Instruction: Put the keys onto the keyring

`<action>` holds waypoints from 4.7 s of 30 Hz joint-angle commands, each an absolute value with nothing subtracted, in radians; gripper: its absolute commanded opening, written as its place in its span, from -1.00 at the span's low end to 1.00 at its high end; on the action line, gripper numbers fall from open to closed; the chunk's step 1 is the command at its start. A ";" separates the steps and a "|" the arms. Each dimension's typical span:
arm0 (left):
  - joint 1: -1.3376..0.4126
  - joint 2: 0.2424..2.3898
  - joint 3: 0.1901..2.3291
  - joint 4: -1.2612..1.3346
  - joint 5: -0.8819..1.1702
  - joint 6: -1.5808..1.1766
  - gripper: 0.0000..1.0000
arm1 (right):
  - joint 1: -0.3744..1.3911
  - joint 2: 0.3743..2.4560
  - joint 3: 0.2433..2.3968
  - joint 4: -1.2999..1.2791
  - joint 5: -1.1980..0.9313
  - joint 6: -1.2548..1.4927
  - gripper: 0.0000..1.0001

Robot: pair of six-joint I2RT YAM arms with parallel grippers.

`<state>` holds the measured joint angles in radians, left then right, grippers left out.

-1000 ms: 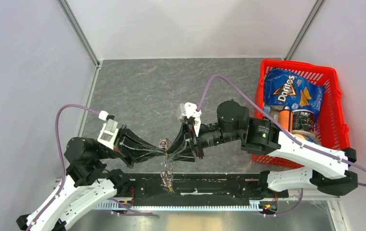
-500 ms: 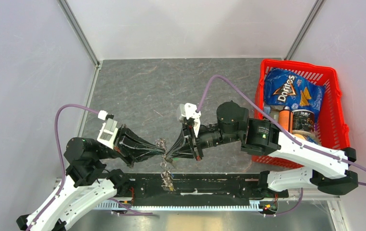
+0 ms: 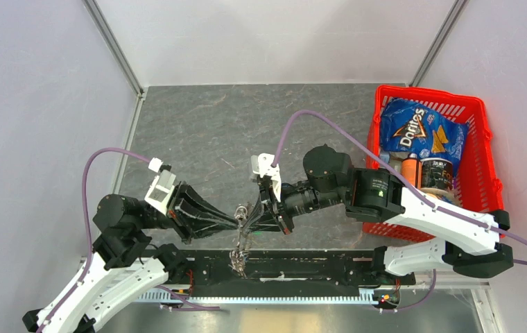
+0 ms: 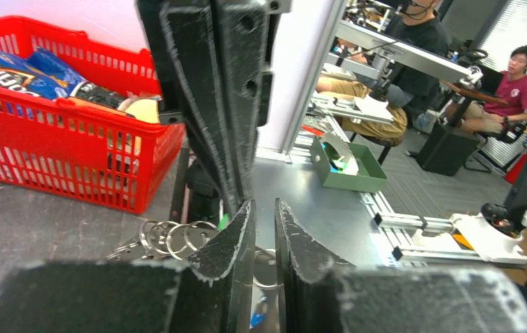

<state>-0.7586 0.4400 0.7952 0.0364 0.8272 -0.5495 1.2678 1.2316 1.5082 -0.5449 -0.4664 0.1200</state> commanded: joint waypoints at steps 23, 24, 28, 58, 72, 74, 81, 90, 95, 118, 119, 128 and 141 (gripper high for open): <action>-0.758 0.522 0.899 -0.387 1.087 -0.416 -0.16 | 1.267 1.364 1.633 -0.707 -0.686 0.157 -1.00; -0.758 0.524 0.899 -0.387 1.090 -0.415 -0.16 | 1.267 1.369 1.635 -0.703 -0.686 0.158 -1.00; -0.758 0.532 0.896 -0.399 1.090 -0.401 -0.16 | 1.267 1.385 1.650 -0.698 -0.683 0.161 -1.00; -0.764 0.573 0.885 -0.442 1.063 -0.353 -0.95 | 1.256 1.411 1.680 -0.710 -0.673 0.156 -1.00; -0.767 0.510 0.924 -0.461 0.895 -0.245 -0.96 | 1.257 1.337 1.607 -0.628 -0.653 0.166 -0.59; -0.767 0.497 0.918 -0.433 0.881 -0.251 -0.96 | 1.257 1.307 1.588 -0.609 -0.625 0.166 -0.41; -0.767 0.469 0.899 -0.324 0.854 -0.299 -0.95 | 1.258 1.212 1.522 -0.541 -0.550 0.172 -0.10; -0.767 0.450 0.887 -0.193 0.854 -0.369 -0.96 | 1.257 1.209 1.498 -0.503 -0.490 0.150 -0.10; -0.767 0.445 0.885 -0.164 0.865 -0.384 -0.95 | 1.257 1.229 1.515 -0.502 -0.486 0.144 -0.13; -0.767 0.422 0.877 -0.160 0.828 -0.378 -0.95 | 1.258 1.211 1.483 -0.472 -0.531 0.159 -1.00; -0.767 0.421 0.879 -0.156 0.823 -0.380 -0.96 | 1.259 1.208 1.474 -0.466 -0.531 0.161 -1.00; -0.767 0.415 0.873 -0.105 0.784 -0.399 -0.95 | 1.258 1.178 1.400 -0.384 -0.548 0.200 -1.00; -0.767 0.419 0.864 -0.054 0.776 -0.423 -0.96 | 1.258 1.177 1.347 -0.296 -0.549 0.231 -1.00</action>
